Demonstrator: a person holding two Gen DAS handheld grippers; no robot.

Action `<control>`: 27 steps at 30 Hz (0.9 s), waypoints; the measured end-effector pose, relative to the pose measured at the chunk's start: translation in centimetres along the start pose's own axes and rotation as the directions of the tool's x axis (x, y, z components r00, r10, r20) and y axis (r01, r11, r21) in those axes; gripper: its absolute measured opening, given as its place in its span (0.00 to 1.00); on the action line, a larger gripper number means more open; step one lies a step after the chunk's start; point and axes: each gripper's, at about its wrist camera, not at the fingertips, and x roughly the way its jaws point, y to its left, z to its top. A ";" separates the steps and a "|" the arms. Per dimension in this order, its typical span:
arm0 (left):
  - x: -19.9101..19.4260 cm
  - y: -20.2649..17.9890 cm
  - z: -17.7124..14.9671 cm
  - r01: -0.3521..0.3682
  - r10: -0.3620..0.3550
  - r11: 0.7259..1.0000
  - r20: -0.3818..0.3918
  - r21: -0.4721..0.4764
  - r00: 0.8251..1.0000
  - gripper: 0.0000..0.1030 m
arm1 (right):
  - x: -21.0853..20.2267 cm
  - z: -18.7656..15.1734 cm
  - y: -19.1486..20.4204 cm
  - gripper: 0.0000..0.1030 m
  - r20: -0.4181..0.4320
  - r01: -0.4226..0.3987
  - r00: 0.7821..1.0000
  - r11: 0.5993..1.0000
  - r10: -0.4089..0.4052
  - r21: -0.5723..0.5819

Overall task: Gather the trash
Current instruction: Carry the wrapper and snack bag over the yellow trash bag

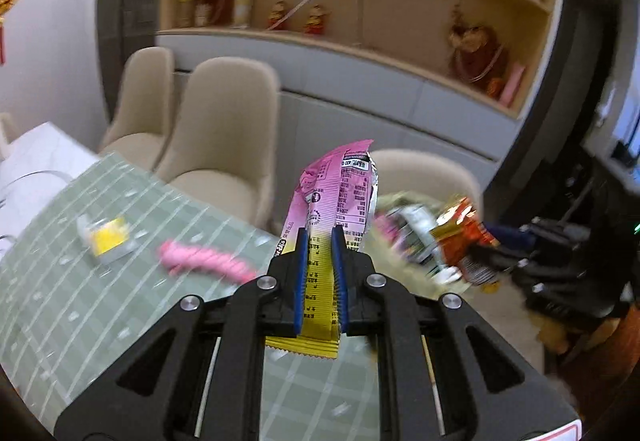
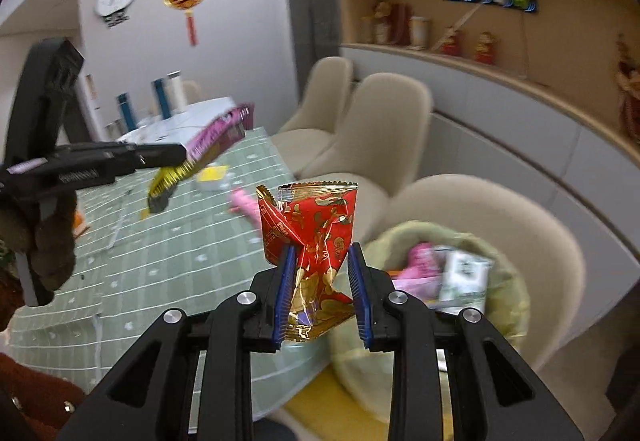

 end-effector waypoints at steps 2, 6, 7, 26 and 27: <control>1.6 -1.4 1.2 0.047 -0.047 0.999 0.000 0.007 0.999 0.11 | -0.4 -0.1 -2.3 0.26 -0.007 0.048 0.999 0.998 -0.047 0.030; 6.4 -5.3 2.3 0.144 -0.142 0.989 -0.044 0.037 0.989 0.11 | -0.6 -0.7 -7.8 0.26 -0.045 0.154 0.988 0.979 -0.149 0.136; 7.7 -6.0 2.3 0.165 -0.162 0.986 -0.061 0.035 0.985 0.11 | -0.6 -1.1 -9.1 0.26 -0.059 0.180 0.983 0.969 -0.172 0.172; 27.3 -12.8 -1.9 0.188 -0.117 0.976 -0.475 0.106 0.872 0.12 | 2.3 -6.4 -17.2 0.26 -0.212 0.314 0.945 0.873 -0.249 0.373; 27.6 -13.0 -2.0 0.198 -0.126 0.975 -0.478 0.104 0.869 0.12 | 2.5 -6.5 -17.2 0.26 -0.217 0.317 0.943 0.873 -0.251 0.370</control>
